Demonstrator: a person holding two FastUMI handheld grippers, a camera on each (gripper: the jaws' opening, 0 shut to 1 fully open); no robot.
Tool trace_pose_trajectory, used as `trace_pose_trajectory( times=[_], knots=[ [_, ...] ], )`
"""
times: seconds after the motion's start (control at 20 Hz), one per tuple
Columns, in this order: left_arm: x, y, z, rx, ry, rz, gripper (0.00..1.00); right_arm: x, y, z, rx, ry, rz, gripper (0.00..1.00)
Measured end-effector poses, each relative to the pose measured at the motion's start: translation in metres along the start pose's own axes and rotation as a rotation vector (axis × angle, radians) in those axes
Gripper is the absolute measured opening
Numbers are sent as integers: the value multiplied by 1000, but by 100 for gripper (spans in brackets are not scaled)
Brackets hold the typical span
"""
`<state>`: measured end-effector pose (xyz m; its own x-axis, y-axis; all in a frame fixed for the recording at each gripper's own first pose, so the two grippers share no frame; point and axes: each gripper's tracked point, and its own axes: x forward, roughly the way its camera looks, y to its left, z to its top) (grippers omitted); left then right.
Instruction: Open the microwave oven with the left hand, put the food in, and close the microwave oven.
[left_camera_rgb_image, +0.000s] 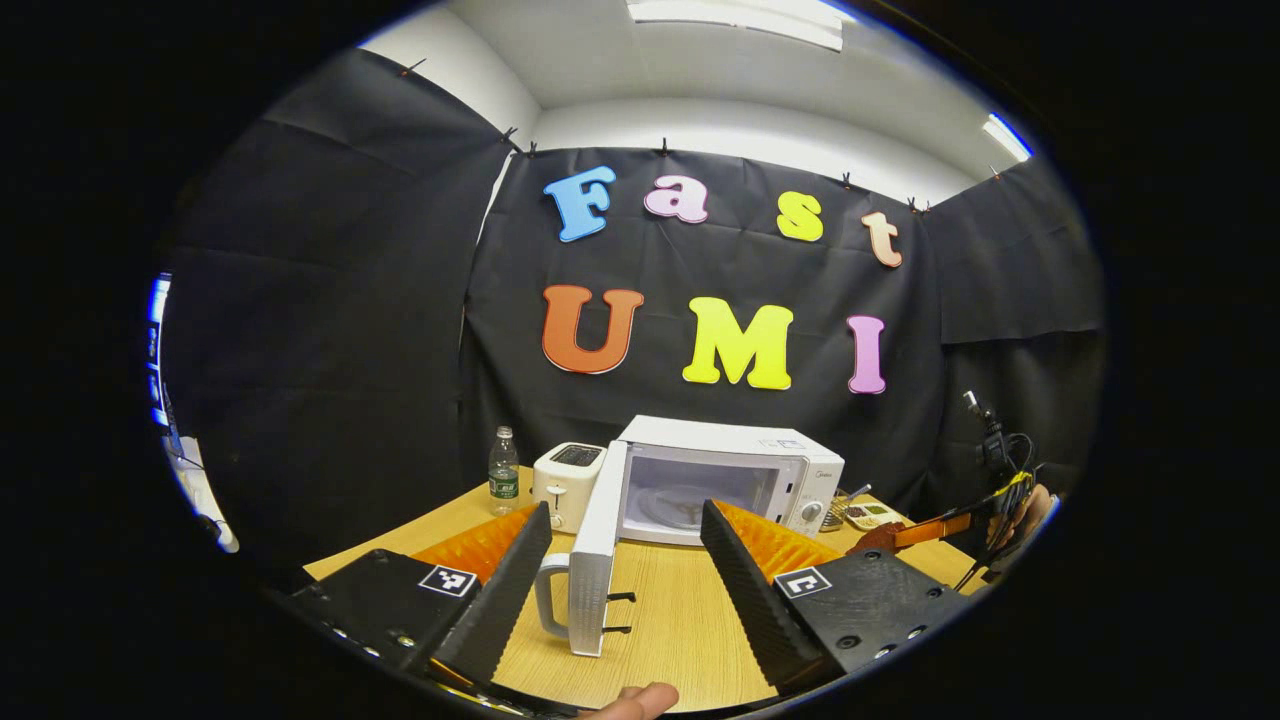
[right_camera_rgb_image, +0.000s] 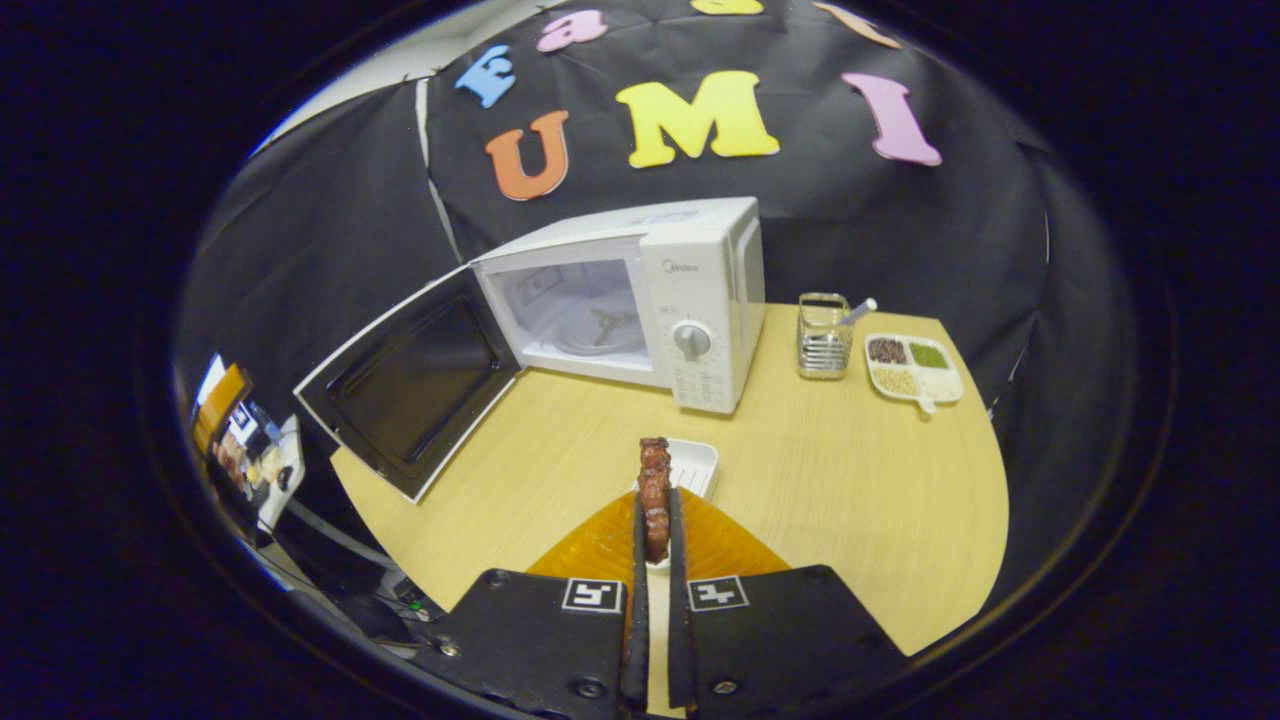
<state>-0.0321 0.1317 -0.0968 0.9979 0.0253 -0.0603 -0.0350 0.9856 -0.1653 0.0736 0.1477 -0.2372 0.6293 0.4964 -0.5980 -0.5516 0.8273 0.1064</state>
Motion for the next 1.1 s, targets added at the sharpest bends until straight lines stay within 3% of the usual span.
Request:
trace_pose_trajectory(
  times=[0.25, 0.5, 0.7, 0.85, 1.1],
  knots=[
    [-2, 1, 2, 19, 5, -9, 92, 8, 53, 8, -117, -104, -32, 11],
    [-2, -1, 3, 44, -4, -37, 92, 53, 84, 42, -189, -259, -142, 11],
    [-1, 2, -7, 36, 0, -30, 92, 101, 99, 67, -186, -329, -214, 10],
    [0, 8, -18, 45, 25, -29, 92, 141, 110, 81, -152, -339, -227, 11],
    [-4, 15, 1, 35, -19, -44, 92, 196, 120, 113, -71, -388, -274, 11]
  ],
)
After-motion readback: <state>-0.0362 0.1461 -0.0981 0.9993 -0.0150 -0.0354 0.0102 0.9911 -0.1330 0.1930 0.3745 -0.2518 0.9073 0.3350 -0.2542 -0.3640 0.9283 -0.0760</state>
